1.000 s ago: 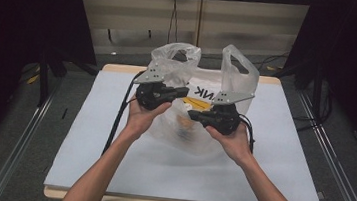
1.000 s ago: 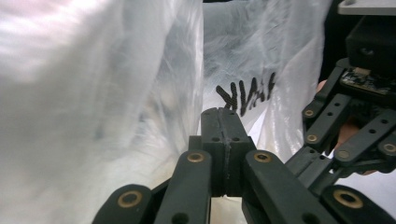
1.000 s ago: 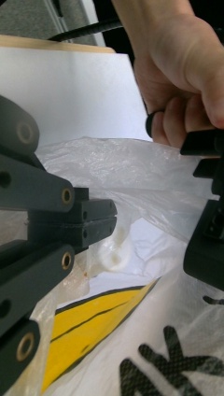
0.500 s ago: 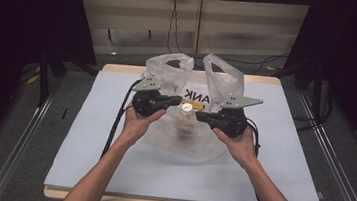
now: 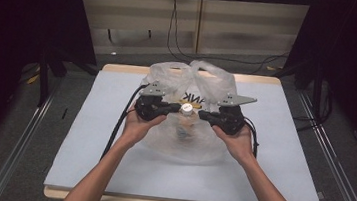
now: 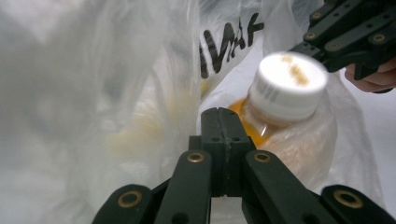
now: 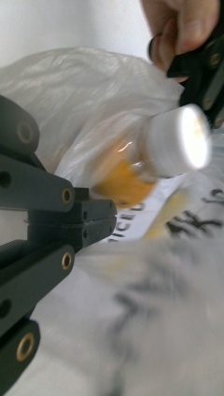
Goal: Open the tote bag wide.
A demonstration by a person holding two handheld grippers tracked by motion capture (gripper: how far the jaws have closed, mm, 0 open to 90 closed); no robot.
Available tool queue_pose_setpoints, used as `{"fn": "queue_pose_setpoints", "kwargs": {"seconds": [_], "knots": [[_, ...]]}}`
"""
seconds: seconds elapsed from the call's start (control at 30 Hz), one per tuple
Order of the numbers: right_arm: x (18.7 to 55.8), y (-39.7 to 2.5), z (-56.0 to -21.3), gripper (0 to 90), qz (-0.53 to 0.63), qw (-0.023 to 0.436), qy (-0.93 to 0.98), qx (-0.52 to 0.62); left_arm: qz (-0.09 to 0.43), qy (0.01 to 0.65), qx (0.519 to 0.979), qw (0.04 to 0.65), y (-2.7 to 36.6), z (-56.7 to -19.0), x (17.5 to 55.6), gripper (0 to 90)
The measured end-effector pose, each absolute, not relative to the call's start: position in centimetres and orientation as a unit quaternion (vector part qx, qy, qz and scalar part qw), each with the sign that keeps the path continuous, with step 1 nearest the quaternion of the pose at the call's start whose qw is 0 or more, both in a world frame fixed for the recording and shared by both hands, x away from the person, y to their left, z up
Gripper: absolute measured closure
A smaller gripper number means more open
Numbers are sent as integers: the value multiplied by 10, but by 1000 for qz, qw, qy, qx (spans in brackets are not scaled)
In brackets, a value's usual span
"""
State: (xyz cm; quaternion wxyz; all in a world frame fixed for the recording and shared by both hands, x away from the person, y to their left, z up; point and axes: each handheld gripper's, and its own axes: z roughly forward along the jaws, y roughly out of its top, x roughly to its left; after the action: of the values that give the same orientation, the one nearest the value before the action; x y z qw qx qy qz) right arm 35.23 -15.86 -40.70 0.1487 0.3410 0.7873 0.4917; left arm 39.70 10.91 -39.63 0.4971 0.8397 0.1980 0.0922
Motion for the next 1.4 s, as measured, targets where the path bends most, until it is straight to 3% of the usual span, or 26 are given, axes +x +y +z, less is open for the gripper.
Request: {"fn": "queue_pose_setpoints", "kwargs": {"seconds": [0.77,1.3,1.4], "knots": [[360,-173,-481,900,378,107,838,379,64,194,909,362,113,-470,395,900],[346,-207,-474,900,314,117,863,379,93,198,935,279,152,-467,396,900],[343,-218,-474,900,309,115,862,385,77,211,932,286,166,-467,397,900]]}}
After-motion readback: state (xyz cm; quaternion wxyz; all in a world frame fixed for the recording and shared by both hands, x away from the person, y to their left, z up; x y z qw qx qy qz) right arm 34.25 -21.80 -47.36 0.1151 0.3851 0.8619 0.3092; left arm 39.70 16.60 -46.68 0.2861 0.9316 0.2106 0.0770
